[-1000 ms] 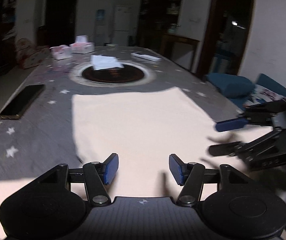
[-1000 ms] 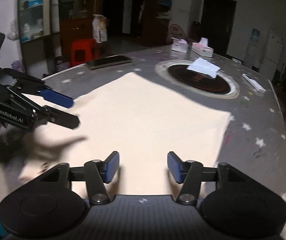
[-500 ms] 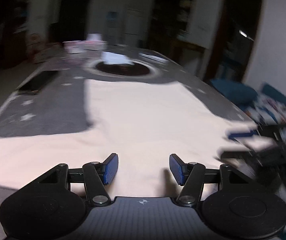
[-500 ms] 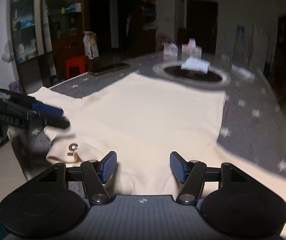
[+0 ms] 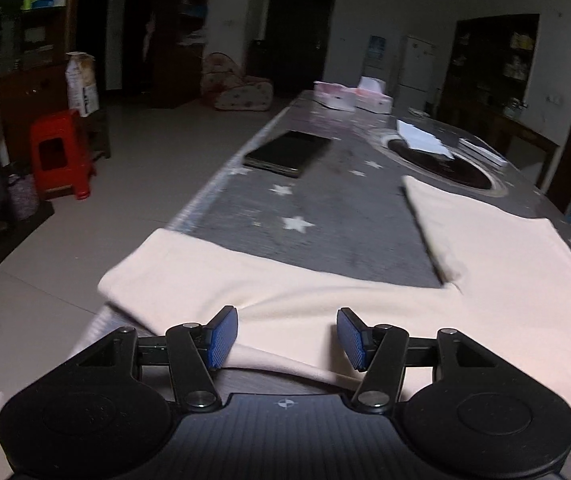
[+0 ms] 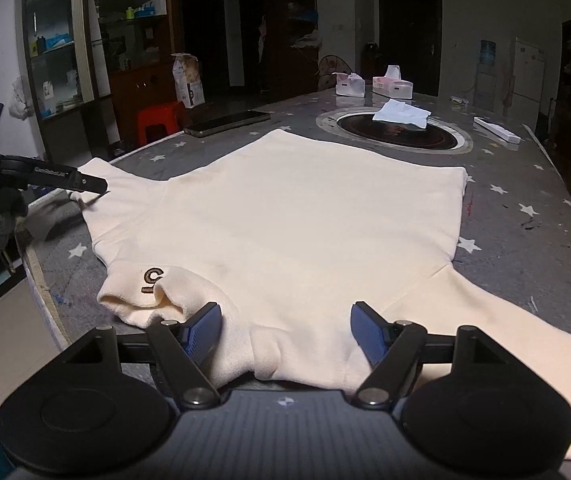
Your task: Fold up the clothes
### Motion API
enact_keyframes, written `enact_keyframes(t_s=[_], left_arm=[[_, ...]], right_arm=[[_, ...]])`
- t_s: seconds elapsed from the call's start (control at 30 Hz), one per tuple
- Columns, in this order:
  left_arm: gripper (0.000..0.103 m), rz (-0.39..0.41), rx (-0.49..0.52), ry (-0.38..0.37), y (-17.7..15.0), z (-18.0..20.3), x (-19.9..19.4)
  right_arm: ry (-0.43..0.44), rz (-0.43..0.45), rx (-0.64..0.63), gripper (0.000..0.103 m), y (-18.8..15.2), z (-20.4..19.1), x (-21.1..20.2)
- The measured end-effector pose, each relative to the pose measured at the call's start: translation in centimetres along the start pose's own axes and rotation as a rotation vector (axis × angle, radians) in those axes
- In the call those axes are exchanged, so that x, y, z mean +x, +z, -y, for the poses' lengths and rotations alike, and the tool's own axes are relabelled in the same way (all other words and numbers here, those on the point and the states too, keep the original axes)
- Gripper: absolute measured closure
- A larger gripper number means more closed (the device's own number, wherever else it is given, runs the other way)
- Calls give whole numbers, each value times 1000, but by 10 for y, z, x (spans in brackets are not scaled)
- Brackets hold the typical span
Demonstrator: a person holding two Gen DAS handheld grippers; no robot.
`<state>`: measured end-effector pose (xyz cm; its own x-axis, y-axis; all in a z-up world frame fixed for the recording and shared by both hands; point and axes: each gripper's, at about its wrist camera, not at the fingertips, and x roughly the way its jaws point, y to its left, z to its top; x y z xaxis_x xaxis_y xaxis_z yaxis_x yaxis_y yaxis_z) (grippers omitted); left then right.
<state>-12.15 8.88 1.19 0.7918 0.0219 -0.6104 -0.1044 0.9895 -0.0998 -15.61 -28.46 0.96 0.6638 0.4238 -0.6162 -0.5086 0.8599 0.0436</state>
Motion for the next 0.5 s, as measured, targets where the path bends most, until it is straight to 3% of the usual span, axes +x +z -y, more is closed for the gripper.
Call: enact_keyframes(t_s=[0.13, 0.27, 0.5], left_arm=[[44, 5, 8, 16, -1, 0, 0], [41, 36, -50, 42, 0, -5, -7], [38, 72, -212, 276, 5, -43, -11]], right_arm=[[2, 20, -11, 27, 4, -3, -4], [0, 2, 6, 27, 3, 2, 0], [-2, 20, 11, 27, 4, 3, -6]])
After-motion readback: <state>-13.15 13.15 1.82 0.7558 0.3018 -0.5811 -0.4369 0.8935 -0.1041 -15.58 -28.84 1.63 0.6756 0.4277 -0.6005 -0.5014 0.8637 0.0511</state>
